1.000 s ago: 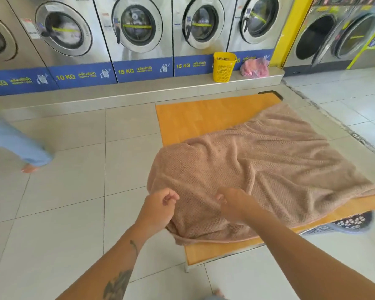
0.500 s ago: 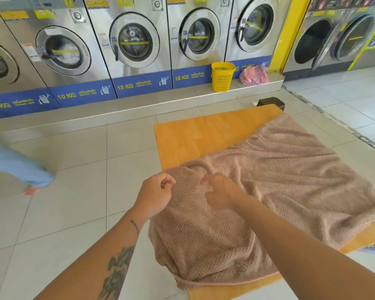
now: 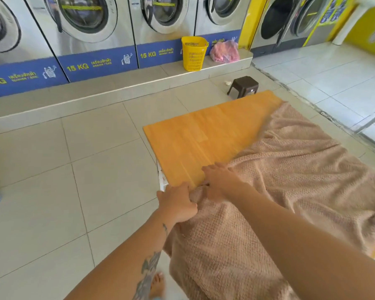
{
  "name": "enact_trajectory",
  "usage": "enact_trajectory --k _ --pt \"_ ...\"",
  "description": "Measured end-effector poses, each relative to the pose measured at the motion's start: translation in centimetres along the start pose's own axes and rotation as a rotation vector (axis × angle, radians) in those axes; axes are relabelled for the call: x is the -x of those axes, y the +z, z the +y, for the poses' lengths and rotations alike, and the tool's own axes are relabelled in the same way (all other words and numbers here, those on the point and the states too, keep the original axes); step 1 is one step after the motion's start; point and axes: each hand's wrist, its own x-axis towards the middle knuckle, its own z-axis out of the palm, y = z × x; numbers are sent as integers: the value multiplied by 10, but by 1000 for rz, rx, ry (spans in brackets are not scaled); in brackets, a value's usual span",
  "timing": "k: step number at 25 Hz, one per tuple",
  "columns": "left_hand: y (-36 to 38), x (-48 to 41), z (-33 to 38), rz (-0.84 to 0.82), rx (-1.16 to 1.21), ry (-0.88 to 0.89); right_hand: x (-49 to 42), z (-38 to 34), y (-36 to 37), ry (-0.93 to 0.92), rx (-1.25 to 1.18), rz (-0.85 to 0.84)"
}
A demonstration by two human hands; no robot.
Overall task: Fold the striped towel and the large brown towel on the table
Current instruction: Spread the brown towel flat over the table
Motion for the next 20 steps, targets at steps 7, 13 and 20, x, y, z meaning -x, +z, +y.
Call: enact_trajectory --k 7,13,20 --pt "-45 9 10 298 101 251 15 19 -3 125 150 254" --pt "-60 14 16 -209 212 416 39 61 17 134 93 411" --pt "-26 -18 10 142 11 234 58 76 40 153 -165 -1"
